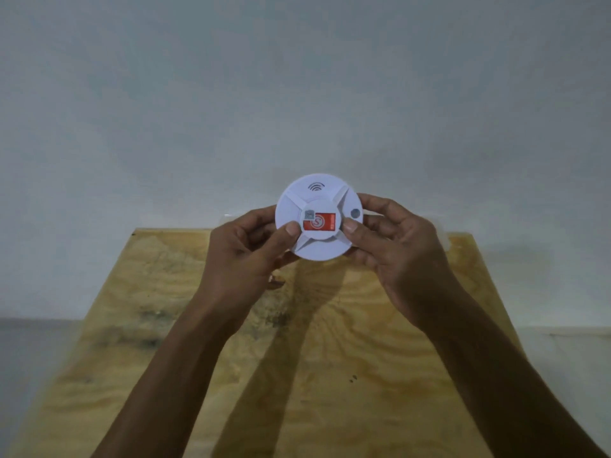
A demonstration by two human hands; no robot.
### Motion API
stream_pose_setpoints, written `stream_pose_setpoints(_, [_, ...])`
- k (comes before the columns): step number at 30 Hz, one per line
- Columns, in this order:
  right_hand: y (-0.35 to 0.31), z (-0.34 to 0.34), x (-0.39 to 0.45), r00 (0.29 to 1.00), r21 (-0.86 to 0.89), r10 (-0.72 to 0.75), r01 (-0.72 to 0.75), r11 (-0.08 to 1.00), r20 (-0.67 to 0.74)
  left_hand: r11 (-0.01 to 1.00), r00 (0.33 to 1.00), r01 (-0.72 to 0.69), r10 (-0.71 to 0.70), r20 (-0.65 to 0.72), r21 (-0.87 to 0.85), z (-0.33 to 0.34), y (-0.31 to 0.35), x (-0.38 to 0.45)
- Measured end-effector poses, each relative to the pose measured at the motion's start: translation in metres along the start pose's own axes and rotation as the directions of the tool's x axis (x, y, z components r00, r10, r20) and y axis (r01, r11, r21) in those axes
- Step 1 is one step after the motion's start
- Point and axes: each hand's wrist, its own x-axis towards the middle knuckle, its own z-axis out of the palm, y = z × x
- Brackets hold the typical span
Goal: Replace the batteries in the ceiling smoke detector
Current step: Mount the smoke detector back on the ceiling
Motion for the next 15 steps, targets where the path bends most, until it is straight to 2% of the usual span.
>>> stream_pose_setpoints(8, [-0.105, 0.029, -0.013, 1.000, 0.004, 0.021, -0.021, 1.000, -0.001, 1.000, 1.000, -0.005, 0.005, 0.030, -0.017, 0.002, 0.111, -0.013])
stream_pose_setpoints(15, [-0.188, 0.050, -0.039, 0.997, -0.067, -0.050, 0.053, 0.996, 0.052, 0.996, 0.996, -0.081, 0.082, 0.044, -0.019, 0.003, 0.195, -0.041])
